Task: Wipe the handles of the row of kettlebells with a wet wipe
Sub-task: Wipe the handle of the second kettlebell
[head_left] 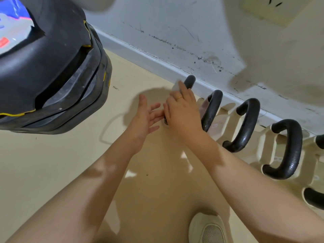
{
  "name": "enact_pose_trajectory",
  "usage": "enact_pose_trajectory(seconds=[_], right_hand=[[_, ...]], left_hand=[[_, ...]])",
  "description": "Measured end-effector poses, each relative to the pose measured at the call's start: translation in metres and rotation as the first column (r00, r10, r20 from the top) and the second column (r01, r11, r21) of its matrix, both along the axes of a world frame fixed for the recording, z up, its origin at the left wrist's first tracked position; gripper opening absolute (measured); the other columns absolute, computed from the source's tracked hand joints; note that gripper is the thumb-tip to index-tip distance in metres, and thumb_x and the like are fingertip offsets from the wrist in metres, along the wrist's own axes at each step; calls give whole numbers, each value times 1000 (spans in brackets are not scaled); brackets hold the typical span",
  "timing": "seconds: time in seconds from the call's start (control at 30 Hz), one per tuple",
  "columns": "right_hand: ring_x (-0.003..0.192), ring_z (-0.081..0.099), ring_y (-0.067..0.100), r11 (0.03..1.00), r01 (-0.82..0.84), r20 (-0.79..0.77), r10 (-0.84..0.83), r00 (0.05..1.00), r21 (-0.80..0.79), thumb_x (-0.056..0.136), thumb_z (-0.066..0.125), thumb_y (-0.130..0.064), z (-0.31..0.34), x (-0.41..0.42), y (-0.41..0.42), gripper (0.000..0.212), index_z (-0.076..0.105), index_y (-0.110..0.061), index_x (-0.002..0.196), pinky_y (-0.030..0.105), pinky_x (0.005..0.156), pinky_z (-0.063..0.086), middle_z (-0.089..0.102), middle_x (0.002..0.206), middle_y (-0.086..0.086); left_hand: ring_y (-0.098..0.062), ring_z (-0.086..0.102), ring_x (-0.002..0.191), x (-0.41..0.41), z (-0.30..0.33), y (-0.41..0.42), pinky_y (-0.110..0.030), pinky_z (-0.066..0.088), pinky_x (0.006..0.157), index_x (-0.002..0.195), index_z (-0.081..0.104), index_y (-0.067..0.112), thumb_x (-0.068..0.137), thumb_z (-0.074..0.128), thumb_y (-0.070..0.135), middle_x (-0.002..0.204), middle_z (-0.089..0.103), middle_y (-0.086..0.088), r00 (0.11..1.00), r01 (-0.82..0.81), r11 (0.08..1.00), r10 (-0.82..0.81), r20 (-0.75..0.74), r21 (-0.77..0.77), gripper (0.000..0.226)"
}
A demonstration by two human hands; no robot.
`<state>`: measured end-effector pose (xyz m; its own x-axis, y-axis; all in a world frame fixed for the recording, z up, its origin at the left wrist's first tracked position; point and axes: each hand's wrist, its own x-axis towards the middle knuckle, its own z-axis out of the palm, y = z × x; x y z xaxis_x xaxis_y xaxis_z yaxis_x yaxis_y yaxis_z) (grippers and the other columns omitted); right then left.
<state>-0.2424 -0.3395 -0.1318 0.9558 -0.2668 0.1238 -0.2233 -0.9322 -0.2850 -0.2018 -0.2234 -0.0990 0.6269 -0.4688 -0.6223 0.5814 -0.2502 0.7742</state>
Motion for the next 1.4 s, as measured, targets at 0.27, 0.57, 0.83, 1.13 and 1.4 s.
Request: enact_pose_trajectory(seconds=[0.27, 0.57, 0.83, 1.13, 1.4], right_hand=[[59, 52, 17, 878, -81, 43, 69, 997, 473, 99, 36, -26, 50, -41, 17, 36, 56, -6, 77, 32, 71, 46, 54, 61, 2], [64, 56, 0, 265, 366, 1, -811, 585, 892, 101, 29, -36, 110, -95, -61, 38, 57, -23, 79, 18, 70, 45, 59, 67, -13], [111, 45, -1, 637, 365, 104, -575, 811, 679, 102, 27, -34, 75, -94, -67, 41, 50, -20, 133, 5, 94, 31, 53, 121, -12], [131, 41, 31, 950, -204, -198, 253, 947, 235, 99, 25, -38, 32, -72, -78, 48, 61, -14, 120, 44, 110, 29, 58, 128, 8], [101, 45, 18, 932, -241, -142, 287, 947, 271, 94, 28, -41, 38, -53, -84, 43, 62, -15, 98, 33, 87, 40, 50, 112, 4]], left_hand=[[-16, 55, 94, -4, 6, 10, -33, 44, 88, 108, 59, 15, 98, 27, 35, 97, 61, 2, 960, -177, 976, 143, 239, 126, 40], [-8, 56, 80, -42, 23, -63, -22, 40, 75, 103, 59, 18, 90, 51, 27, 89, 64, 4, 803, 260, 944, -328, 497, 203, 18], [-14, 49, 58, -38, -6, -105, -21, 30, 50, 74, 51, 13, 88, 54, 36, 58, 48, 4, 618, 396, 751, -644, 451, 529, 27], [-7, 42, 48, -47, -10, -60, -14, 31, 43, 53, 43, 22, 83, 59, 24, 48, 45, 6, 702, 354, 863, -500, 507, 361, 34], [-15, 36, 50, -49, -16, -48, -29, 29, 55, 58, 44, 13, 80, 63, 23, 49, 38, 4, 774, 336, 906, -421, 473, 257, 30]])
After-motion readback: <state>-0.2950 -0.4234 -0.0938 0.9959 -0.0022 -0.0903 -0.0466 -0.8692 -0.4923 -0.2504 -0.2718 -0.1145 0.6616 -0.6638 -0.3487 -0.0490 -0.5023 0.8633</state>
